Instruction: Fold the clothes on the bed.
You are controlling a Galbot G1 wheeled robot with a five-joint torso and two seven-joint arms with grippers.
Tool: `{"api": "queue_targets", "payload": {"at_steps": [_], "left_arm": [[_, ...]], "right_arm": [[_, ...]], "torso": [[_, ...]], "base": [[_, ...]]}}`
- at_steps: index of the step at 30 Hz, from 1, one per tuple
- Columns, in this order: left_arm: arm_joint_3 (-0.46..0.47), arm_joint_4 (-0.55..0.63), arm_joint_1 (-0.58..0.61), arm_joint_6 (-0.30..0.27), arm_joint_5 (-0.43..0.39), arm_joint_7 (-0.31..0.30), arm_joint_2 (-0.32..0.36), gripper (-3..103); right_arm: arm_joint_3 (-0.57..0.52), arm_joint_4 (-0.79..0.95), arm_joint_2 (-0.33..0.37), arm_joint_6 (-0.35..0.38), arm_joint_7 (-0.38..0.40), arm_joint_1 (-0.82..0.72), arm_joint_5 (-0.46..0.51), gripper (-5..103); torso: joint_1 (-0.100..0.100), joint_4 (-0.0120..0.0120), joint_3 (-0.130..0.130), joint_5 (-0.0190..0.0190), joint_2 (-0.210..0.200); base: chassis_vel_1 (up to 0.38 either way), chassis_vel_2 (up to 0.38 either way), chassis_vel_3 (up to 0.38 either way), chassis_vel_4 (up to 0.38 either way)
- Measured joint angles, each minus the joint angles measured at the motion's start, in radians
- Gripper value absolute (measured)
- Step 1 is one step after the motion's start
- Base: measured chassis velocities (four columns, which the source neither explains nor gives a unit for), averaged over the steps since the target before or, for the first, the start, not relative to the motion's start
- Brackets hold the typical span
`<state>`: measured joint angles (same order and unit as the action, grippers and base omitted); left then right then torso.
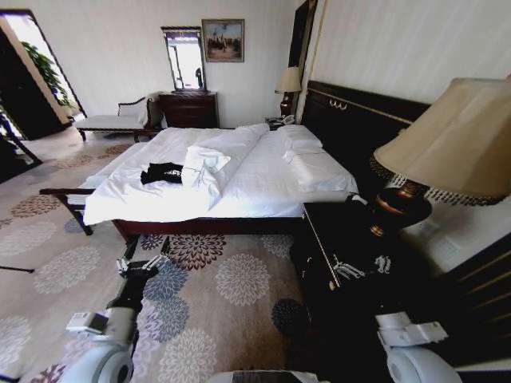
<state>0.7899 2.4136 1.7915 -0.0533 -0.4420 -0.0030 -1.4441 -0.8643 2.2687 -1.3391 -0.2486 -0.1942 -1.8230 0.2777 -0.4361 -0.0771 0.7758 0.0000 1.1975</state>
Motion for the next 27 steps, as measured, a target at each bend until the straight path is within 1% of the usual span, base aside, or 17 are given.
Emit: {"api": "queue_targets", "payload": {"at_steps": [2, 3, 4, 5, 7, 9, 10, 14, 19, 20, 22, 25, 26, 27], "left_arm": [[-0.002, 0.005, 0.002, -0.010, 0.000, -0.011, 0.000, 100], [-0.003, 0.006, 0.002, -0.012, 0.000, -0.012, 0.000, 100], [-0.006, 0.003, 0.000, -0.013, 0.004, -0.009, 0.000, 100], [-0.006, 0.003, 0.000, -0.013, 0.004, -0.009, 0.000, 100], [-0.015, -0.024, -0.005, -0.002, 0.016, 0.003, -0.003, 100], [-0.026, -0.068, -0.010, 0.018, 0.017, 0.017, -0.008, 100], [-0.033, -0.096, -0.012, 0.028, 0.008, 0.020, -0.012, 100], [-0.042, -0.133, -0.005, 0.032, -0.013, 0.024, -0.019, 100], [-0.044, -0.091, -0.002, -0.003, -0.023, 0.027, -0.014, 100], [-0.041, -0.063, -0.010, -0.023, -0.025, 0.027, -0.011, 100], [-0.040, -0.055, -0.013, -0.027, -0.025, 0.027, -0.010, 100], [-0.040, -0.044, -0.012, -0.032, -0.016, 0.027, -0.012, 100], [-0.041, -0.045, -0.007, -0.029, -0.010, 0.027, -0.013, 100], [-0.042, -0.049, -0.005, -0.025, -0.006, 0.027, -0.014, 100]], "right_arm": [[-0.008, 0.001, -0.005, 0.009, 0.009, 0.002, -0.042, 100], [-0.008, 0.002, -0.006, 0.016, 0.017, 0.002, -0.047, 100], [-0.004, 0.006, -0.007, 0.041, 0.044, 0.002, -0.049, 100], [-0.004, 0.006, -0.007, 0.041, 0.044, 0.002, -0.049, 100], [0.009, 0.004, -0.009, 0.078, 0.076, 0.002, -0.048, 100], [0.019, -0.012, -0.010, 0.088, 0.073, 0.003, -0.054, 100], [0.024, -0.026, -0.008, 0.090, 0.059, 0.004, -0.059, 100], [0.036, -0.045, -0.004, 0.096, 0.057, 0.006, -0.060, 100], [0.040, -0.031, -0.004, 0.125, 0.085, 0.001, -0.043, 100], [0.052, -0.022, -0.004, 0.128, 0.106, -0.001, -0.024, 100], [0.059, -0.022, -0.004, 0.120, 0.114, -0.001, -0.017, 100], [0.074, -0.045, -0.007, 0.047, 0.126, 0.003, -0.022, 100], [0.075, -0.058, -0.011, 0.012, 0.125, 0.005, -0.029, 100], [0.075, -0.062, -0.014, -0.004, 0.125, 0.004, -0.031, 100]], "torso": [[0.000, 0.0001, 0.000, 0.0000, 0.000], [0.000, 0.0000, 0.000, 0.0001, 0.000], [0.000, 0.0001, 0.000, 0.0000, 0.000], [0.000, 0.0001, 0.000, 0.0000, 0.000], [0.000, 0.0000, 0.000, 0.0001, 0.000], [0.000, 0.0000, 0.000, 0.0000, 0.000], [0.000, -0.0001, 0.000, -0.0001, 0.000], [0.000, 0.0002, 0.000, 0.0000, 0.000], [0.000, 0.0000, 0.000, 0.0000, 0.000], [0.000, 0.0000, 0.000, 0.0000, 0.000], [0.000, 0.0000, 0.000, 0.0001, 0.000], [0.000, 0.0000, 0.000, 0.0001, 0.000], [0.000, 0.0001, 0.000, 0.0001, 0.000], [0.000, 0.0001, 0.000, 0.0002, 0.000]], "base": [[0.000, 0.000, 0.000, 0.000], [0.000, 0.000, 0.000, 0.000], [0.000, 0.000, 0.000, 0.000], [0.000, 0.000, 0.000, 0.000], [0.000, 0.000, 0.000, 0.000], [0.000, 0.000, 0.000, 0.000], [0.000, 0.000, 0.000, 0.000], [0.000, 0.000, 0.000, 0.000], [0.000, 0.000, 0.000, 0.000], [0.000, 0.000, 0.000, 0.000], [0.000, 0.000, 0.000, 0.000], [0.000, 0.000, 0.000, 0.000], [0.000, 0.000, 0.000, 0.000], [0.000, 0.000, 0.000, 0.000]]}}
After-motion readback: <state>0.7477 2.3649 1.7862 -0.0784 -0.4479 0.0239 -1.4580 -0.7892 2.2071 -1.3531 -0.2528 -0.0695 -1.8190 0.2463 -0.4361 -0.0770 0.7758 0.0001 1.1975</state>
